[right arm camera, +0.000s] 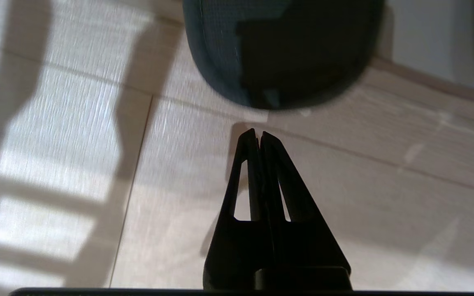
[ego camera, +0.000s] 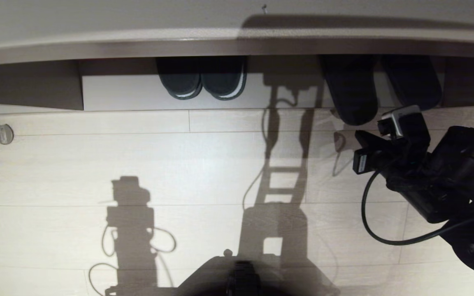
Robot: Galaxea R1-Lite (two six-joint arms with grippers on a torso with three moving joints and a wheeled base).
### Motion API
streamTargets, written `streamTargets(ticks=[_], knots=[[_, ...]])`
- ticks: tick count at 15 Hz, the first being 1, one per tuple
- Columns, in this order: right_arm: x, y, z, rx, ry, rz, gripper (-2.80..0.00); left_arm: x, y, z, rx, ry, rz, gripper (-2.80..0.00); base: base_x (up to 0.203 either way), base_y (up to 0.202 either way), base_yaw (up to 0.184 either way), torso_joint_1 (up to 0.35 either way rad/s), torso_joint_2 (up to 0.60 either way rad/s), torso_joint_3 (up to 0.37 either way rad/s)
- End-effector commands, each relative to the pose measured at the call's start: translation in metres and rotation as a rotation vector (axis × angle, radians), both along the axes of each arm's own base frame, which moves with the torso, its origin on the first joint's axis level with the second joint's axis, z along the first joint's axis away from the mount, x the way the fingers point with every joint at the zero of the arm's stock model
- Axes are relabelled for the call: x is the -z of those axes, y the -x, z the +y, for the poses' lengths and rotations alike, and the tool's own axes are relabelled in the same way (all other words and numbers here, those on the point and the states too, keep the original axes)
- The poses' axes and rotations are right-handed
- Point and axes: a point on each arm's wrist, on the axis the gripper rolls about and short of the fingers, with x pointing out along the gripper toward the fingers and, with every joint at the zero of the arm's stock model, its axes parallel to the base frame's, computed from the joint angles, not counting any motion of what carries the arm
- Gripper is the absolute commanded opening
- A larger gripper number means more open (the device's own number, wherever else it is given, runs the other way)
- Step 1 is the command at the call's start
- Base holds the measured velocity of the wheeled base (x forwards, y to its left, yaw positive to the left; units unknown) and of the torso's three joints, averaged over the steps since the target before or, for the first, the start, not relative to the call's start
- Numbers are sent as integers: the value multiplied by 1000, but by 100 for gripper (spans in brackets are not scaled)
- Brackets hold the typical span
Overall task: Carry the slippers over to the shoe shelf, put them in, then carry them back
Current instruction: Pick up the slippers in the shoe cabinet
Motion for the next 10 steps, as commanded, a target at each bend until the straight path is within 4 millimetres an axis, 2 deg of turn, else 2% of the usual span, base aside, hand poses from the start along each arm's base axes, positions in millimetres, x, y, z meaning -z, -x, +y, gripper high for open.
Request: streamTargets(ticks=[1,4,7,10], knots=[[-7,14,-3,-3,-6,-25,-280,0,0,0,-1,0,1,-280,0,0,0,0,0,0],[-19,46,-11,-11,-17,-65,-280,0,0,0,-1,0,1,-280,0,0,0,0,0,0],[-10,82,-16,-37,-10,-42,-280,0,0,0,-1,0,1,-280,0,0,0,0,0,0],[-10,120,-25,-57,-18,-67,-280,0,0,0,-1,0,1,-280,0,0,0,0,0,0]])
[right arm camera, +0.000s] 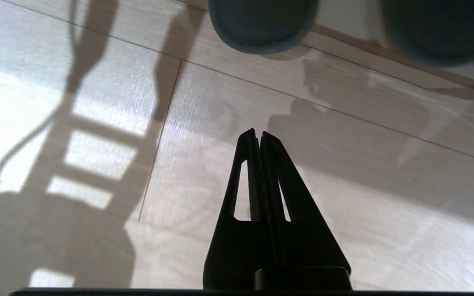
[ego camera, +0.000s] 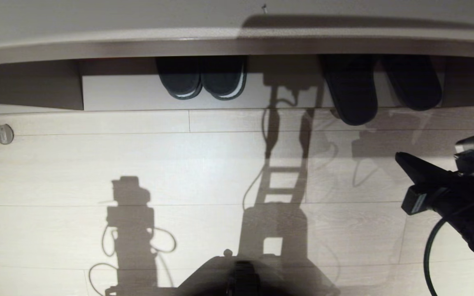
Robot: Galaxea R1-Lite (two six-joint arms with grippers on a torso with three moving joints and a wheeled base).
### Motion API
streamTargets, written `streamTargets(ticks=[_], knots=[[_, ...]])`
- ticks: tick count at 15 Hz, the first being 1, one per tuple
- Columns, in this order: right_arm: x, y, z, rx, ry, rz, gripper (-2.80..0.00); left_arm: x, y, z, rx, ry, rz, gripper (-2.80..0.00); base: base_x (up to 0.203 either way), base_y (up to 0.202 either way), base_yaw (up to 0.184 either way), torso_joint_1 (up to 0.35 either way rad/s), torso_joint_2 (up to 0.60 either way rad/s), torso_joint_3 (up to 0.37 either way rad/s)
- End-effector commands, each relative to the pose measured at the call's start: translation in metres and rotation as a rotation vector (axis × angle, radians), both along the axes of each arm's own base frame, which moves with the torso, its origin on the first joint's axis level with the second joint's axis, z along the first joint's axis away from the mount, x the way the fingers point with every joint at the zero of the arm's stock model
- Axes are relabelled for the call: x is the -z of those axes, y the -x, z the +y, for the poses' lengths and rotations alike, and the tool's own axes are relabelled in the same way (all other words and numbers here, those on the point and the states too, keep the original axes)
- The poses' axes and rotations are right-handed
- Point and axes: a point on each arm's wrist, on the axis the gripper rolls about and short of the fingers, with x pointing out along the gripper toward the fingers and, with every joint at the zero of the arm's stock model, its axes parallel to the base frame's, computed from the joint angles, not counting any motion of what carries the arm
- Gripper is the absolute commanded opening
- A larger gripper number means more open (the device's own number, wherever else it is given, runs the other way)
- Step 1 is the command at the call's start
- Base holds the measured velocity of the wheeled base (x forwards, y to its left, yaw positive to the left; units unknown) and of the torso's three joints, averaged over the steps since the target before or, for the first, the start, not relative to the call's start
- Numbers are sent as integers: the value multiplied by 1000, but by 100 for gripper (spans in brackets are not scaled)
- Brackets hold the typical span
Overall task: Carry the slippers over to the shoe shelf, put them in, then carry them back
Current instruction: Pick up the slippers in the shoe cabinet
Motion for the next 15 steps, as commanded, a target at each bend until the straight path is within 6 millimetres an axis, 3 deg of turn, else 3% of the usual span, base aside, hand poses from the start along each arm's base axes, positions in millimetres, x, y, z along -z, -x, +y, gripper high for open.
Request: streamTargets(ticks=[1,5,11,15], knots=[[-11,27,-8,-4,-23,-75,-280,0,0,0,-2,-1,1,-280,0,0,0,0,0,0],[-26,83,-27,-6,-44,-137,-280,0,0,0,0,1,0,-280,0,0,0,0,0,0],[-33,153,-52,53,-76,-182,-280,0,0,0,0,1,1,-280,0,0,0,0,0,0],[-34,186,-57,144,-94,-262,-280,0,0,0,0,1,1,-280,0,0,0,0,0,0]])
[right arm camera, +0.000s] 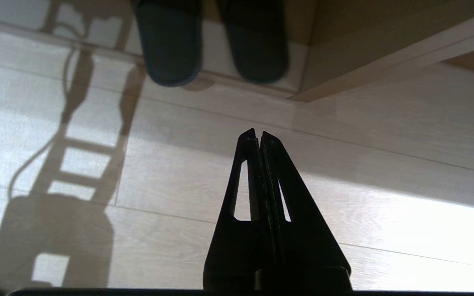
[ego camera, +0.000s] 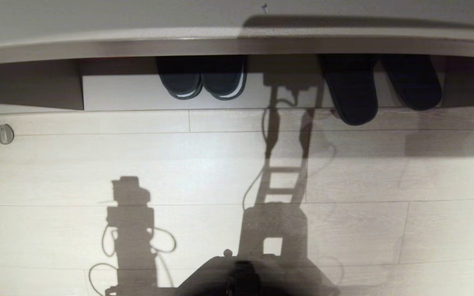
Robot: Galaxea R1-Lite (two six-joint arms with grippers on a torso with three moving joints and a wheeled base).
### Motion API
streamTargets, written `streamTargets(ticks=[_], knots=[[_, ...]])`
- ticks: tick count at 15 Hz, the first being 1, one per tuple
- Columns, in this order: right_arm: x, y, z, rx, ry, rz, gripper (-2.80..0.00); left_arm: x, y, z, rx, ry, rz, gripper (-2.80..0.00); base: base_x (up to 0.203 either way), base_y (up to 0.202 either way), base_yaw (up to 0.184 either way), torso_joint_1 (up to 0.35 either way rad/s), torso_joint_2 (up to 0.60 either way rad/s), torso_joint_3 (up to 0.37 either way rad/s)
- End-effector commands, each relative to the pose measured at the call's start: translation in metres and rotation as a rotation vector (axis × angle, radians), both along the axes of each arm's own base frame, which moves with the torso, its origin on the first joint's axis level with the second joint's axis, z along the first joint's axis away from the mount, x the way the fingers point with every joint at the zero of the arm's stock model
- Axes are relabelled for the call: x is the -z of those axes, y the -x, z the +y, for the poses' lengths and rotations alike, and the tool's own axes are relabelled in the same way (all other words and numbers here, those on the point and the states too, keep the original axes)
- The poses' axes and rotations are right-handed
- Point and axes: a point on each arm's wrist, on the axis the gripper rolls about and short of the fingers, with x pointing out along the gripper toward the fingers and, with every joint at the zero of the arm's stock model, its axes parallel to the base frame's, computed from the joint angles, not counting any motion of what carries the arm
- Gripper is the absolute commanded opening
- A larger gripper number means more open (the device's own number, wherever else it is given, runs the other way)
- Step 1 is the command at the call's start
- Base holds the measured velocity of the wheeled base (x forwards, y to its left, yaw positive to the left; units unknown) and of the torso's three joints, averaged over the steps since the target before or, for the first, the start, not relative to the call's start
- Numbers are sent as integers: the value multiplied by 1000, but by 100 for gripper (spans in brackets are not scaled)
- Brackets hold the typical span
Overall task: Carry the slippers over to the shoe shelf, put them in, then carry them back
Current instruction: Pick up the slippers in the shoe cabinet
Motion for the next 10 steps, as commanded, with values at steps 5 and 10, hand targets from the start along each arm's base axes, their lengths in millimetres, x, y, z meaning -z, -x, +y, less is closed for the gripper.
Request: streamTargets(ticks=[5,10], knots=[[52,57,2,-31,-5,-26,-280,0,0,0,0,2,1,-280,0,0,0,0,0,0],[138,27,3,-65,-15,240,-280,0,0,0,0,2,1,-280,0,0,0,0,0,0]])
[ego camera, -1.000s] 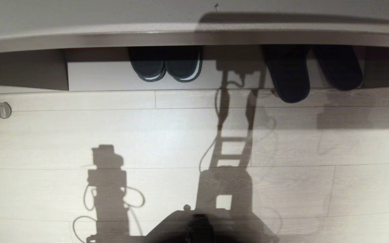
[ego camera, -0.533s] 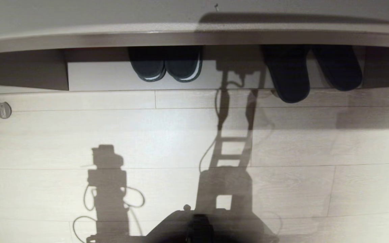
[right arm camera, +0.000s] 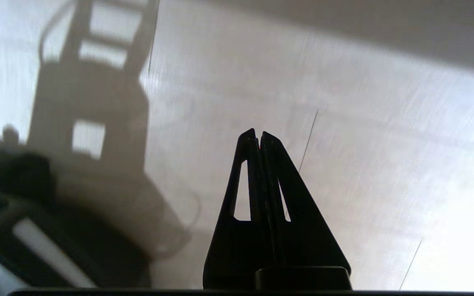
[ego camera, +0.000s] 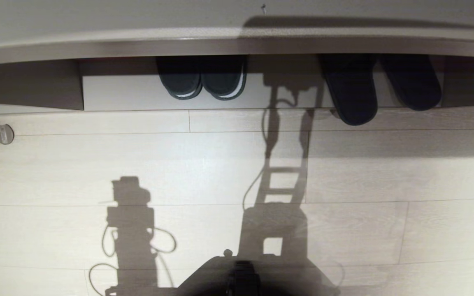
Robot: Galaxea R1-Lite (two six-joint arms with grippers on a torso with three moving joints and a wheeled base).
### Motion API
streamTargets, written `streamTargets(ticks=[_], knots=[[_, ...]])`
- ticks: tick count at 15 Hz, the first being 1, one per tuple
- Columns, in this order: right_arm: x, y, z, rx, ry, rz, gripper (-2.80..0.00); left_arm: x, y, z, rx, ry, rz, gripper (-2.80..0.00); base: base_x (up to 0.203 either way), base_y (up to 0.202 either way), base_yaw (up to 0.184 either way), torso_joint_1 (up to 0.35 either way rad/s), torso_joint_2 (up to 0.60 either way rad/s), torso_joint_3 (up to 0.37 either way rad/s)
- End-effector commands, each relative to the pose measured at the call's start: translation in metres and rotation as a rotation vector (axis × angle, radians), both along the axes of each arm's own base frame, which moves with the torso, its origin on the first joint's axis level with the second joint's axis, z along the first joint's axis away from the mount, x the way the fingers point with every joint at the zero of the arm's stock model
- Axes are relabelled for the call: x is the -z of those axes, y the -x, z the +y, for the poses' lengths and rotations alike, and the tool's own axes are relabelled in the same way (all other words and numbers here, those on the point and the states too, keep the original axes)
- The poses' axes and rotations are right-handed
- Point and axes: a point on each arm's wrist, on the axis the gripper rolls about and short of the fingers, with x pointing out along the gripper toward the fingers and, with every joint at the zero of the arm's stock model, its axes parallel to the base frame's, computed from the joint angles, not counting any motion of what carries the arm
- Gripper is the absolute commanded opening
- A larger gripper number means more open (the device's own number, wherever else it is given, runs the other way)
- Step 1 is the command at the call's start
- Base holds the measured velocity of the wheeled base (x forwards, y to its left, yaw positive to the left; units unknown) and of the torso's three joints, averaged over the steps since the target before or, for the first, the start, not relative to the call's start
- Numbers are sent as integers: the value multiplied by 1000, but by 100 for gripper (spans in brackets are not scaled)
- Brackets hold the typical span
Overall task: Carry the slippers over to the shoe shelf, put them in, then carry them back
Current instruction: Pick up the slippers in the shoe cabinet
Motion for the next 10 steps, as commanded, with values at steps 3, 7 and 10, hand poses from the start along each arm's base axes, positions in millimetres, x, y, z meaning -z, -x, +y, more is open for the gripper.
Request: streamTargets(ticks=[3,7,10], knots=[[17,-3,0,-1,-10,65,-280,0,0,0,0,-1,1,-280,0,0,0,0,0,0],[22,-3,0,2,-75,118,-280,0,0,0,-1,-4,0,-280,0,0,0,0,0,0],[22,-3,0,2,-76,118,-280,0,0,0,-2,5,1,-280,0,0,0,0,0,0]])
